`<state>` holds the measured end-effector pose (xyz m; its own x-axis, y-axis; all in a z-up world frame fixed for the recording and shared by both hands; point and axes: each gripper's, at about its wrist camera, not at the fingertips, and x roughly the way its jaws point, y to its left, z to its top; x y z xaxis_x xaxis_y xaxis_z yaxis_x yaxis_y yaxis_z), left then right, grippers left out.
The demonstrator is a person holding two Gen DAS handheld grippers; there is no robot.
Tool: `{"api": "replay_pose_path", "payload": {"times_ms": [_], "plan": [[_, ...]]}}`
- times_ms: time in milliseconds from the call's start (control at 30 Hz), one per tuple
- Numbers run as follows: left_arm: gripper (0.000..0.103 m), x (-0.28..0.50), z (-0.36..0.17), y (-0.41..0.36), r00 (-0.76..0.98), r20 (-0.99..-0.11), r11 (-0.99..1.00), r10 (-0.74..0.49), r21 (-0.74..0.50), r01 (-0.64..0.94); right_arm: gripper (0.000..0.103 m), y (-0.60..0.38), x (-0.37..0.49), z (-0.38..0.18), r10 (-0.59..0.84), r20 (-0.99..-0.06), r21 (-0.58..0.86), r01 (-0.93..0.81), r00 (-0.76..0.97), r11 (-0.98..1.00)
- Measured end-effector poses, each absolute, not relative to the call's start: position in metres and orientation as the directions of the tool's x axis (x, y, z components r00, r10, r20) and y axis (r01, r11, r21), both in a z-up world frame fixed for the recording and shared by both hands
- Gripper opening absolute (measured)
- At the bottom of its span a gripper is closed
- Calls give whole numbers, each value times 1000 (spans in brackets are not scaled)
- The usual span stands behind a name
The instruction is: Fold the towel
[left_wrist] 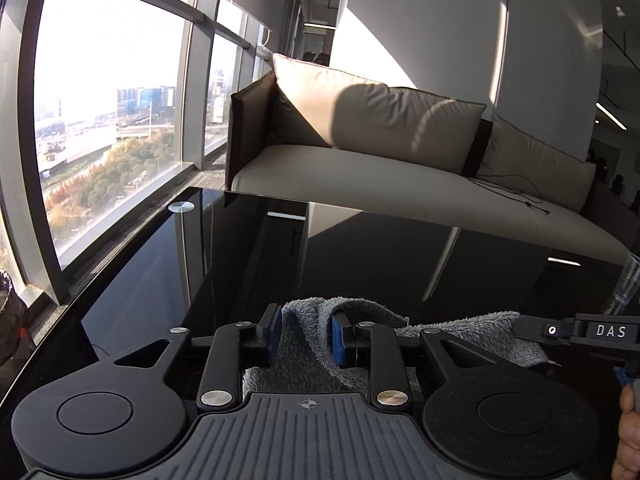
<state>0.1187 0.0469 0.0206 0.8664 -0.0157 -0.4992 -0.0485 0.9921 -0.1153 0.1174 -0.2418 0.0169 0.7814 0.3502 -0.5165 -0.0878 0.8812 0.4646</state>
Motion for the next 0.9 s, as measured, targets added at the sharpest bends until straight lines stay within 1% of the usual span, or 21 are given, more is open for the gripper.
{"api": "replay_pose_path", "payload": {"times_ms": [33,67,200,367,433,500,567,600,633,733,900], "plan": [[41,119,21,49,866,-499,992,-12,-116,-53,49,-244,117,17,346,-508,474,-80,789,877],[41,119,21,52,866,-500,991,-9,-118,-58,52,-246,117,17,343,-498,484,-73,797,872],[48,116,22,66,863,-505,987,7,-133,-85,53,-252,113,20,323,-496,475,-60,806,878],[50,119,24,81,857,-515,980,25,-158,-124,54,-252,102,20,370,-525,484,-89,766,870],[50,121,24,87,853,-521,975,17,-182,-130,54,-247,96,22,406,-538,479,-129,738,868],[51,123,24,92,849,-528,970,4,-204,-131,54,-238,89,24,437,-548,452,-186,713,872],[55,123,25,94,842,-540,973,-11,-202,-116,54,-228,81,26,452,-561,418,-234,694,878],[62,122,25,94,836,-548,974,-21,-200,-107,54,-221,76,26,448,-577,378,-262,683,888],[64,121,25,95,833,-552,975,-29,-201,-99,54,-215,72,25,443,-593,344,-286,672,894],[64,116,26,100,830,-556,975,-42,-202,-86,54,-200,61,21,420,-645,263,-330,638,907],[64,100,22,109,810,-586,979,-31,-183,-95,54,-190,47,16,397,-676,197,-367,621,909]]}}
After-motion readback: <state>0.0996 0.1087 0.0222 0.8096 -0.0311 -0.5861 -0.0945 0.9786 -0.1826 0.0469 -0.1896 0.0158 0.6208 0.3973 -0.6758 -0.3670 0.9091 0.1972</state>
